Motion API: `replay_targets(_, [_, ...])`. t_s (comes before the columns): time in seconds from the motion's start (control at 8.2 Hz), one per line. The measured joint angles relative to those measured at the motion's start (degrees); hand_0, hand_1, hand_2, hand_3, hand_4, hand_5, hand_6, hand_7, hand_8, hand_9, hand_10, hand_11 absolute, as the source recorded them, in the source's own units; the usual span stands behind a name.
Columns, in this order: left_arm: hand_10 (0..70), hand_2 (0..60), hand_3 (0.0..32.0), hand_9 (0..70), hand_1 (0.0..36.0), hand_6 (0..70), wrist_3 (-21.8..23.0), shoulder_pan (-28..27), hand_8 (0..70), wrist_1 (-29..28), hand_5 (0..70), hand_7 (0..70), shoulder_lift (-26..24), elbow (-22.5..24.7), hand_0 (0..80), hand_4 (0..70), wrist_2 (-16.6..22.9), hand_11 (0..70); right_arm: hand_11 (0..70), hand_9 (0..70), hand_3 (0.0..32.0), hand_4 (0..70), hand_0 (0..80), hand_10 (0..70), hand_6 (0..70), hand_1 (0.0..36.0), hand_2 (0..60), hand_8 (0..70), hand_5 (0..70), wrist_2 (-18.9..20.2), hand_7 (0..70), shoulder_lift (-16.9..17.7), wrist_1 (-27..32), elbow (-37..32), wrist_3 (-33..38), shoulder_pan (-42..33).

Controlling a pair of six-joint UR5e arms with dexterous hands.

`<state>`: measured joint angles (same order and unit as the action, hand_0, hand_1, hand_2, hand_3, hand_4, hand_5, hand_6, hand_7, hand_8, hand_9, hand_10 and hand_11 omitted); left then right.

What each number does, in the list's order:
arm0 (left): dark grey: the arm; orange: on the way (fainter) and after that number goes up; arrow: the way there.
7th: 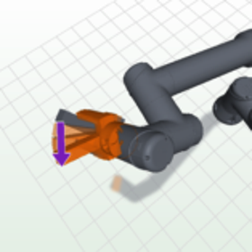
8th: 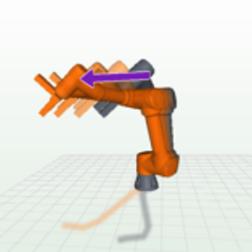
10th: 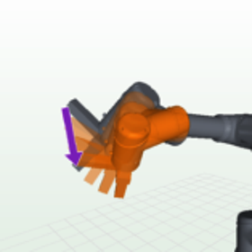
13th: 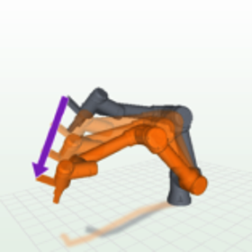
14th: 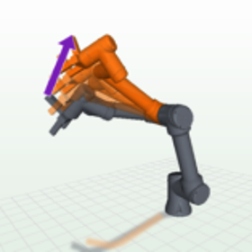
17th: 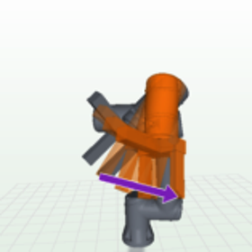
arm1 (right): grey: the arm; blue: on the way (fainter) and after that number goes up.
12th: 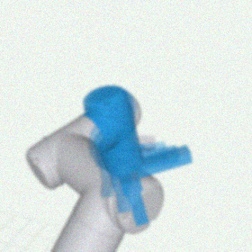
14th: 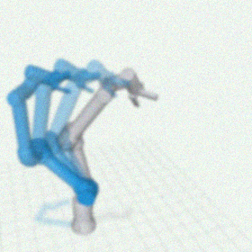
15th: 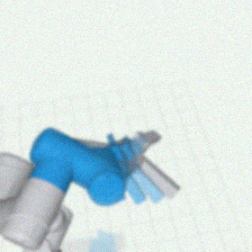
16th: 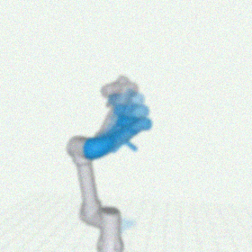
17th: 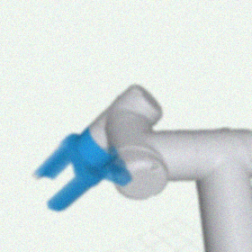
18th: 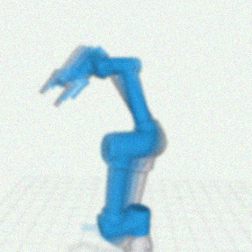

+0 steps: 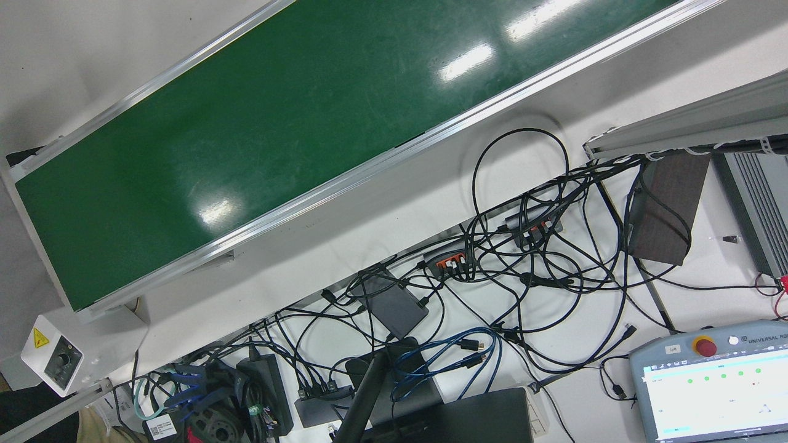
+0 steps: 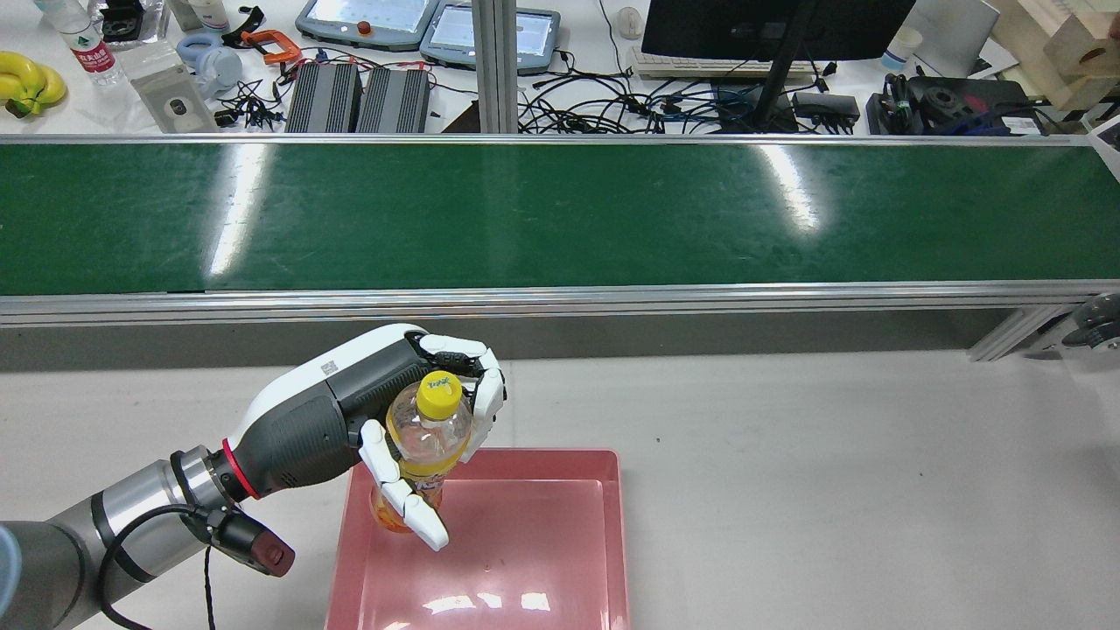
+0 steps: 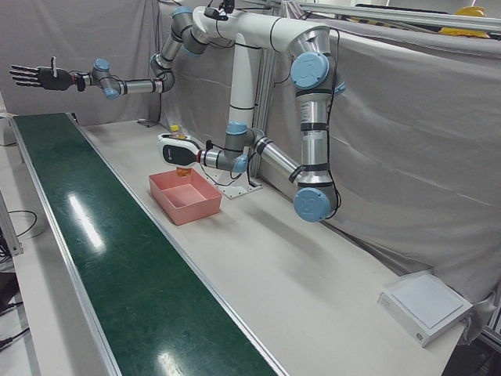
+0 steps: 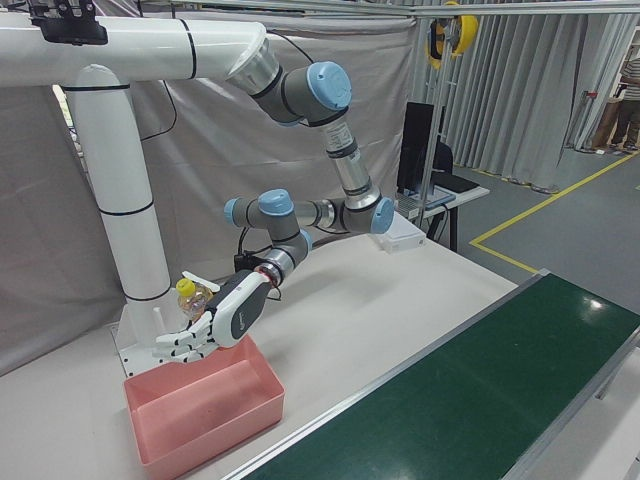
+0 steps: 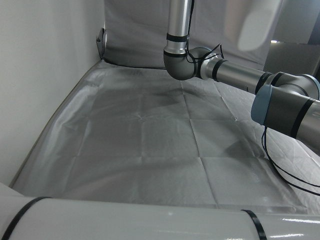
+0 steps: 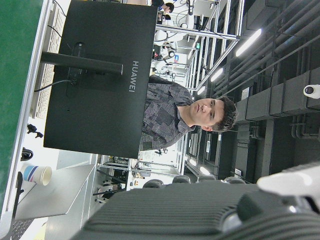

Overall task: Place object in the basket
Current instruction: 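Lower the held bottle into the pink tray with the left hand, then open the left hand fingers to release the bottle upright in the tray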

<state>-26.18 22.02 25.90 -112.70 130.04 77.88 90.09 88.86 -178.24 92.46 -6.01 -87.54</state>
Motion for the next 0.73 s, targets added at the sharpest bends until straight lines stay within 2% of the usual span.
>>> replay_targets(0.24, [0.0,0.0,0.0,0.0,15.5,0.0,0.1,-0.2,0.0,0.2,0.0,2.9,-0.2,-0.1,80.0,0.0,1.3,0.0,0.0,0.0,0.0,0.0,0.0,0.0,0.0,0.0,0.0,0.0,0.0,0.0,0.0,0.0,0.0,0.0,0.0,0.0])
replay_targets(0.73, [0.0,0.0,0.0,0.0,15.6,0.0,0.0,-0.3,0.0,0.3,0.0,2.7,-0.3,-0.3,80.0,0.0,1.6,0.0,0.0,0.0,0.0,0.0,0.0,0.0,0.0,0.0,0.0,0.0,0.0,0.0,0.0,0.0,0.0,0.0,0.0,0.0])
